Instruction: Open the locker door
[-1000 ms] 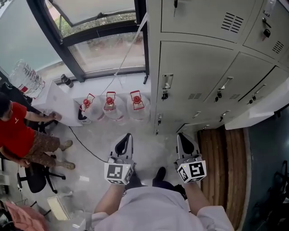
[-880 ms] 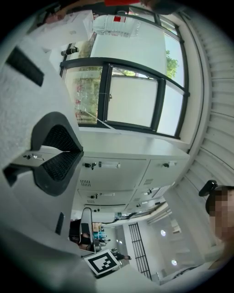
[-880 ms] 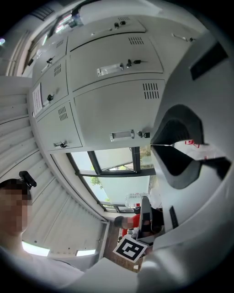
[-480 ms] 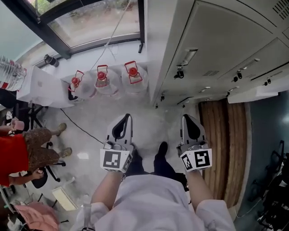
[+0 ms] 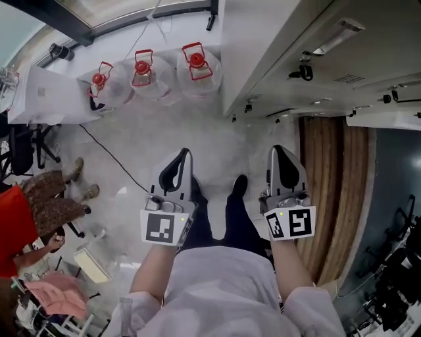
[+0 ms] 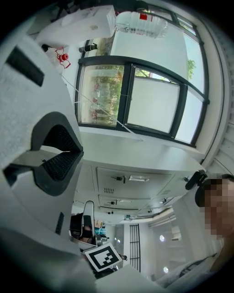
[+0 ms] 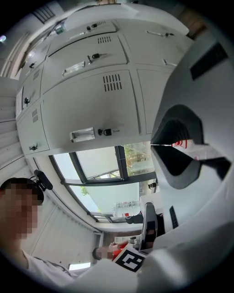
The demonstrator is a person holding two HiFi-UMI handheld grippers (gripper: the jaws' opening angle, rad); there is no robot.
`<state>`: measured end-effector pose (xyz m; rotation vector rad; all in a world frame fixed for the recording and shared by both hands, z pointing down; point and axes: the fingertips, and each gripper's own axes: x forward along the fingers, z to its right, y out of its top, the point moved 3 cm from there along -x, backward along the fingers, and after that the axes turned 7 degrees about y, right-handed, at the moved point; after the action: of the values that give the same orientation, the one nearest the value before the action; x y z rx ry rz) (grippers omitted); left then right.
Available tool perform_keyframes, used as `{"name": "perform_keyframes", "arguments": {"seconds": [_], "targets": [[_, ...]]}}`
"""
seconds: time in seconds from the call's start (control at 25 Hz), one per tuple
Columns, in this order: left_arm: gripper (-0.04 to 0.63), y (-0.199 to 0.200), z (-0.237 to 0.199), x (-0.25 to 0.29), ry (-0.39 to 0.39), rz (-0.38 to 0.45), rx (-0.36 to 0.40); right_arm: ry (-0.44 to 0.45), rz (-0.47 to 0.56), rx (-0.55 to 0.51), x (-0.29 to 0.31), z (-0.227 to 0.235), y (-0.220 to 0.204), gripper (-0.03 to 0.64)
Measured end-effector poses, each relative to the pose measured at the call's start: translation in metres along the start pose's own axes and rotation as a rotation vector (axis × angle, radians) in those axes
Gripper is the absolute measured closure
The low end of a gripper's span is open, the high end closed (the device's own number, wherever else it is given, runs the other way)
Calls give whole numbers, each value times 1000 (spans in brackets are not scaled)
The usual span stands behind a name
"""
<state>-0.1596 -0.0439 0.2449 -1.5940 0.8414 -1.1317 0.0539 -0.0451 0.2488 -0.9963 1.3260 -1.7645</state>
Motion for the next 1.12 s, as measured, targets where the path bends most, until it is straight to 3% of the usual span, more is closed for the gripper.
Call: {"name": "perform_keyframes", "arguments": {"seconds": [0.24, 0.48, 0.72, 1.12], "targets": [[586, -40, -7, 17, 27, -5, -12, 30, -42, -1, 13, 1, -39, 603], [586, -74, -21, 19, 57, -65, -65, 17, -73, 16, 21, -5, -73, 603], [586, -96, -16, 23, 64, -34, -36, 7, -83, 34, 25, 3, -109, 603], [586, -139, -17, 39, 28, -59, -15, 6, -79, 52, 36, 5, -149, 603]]}}
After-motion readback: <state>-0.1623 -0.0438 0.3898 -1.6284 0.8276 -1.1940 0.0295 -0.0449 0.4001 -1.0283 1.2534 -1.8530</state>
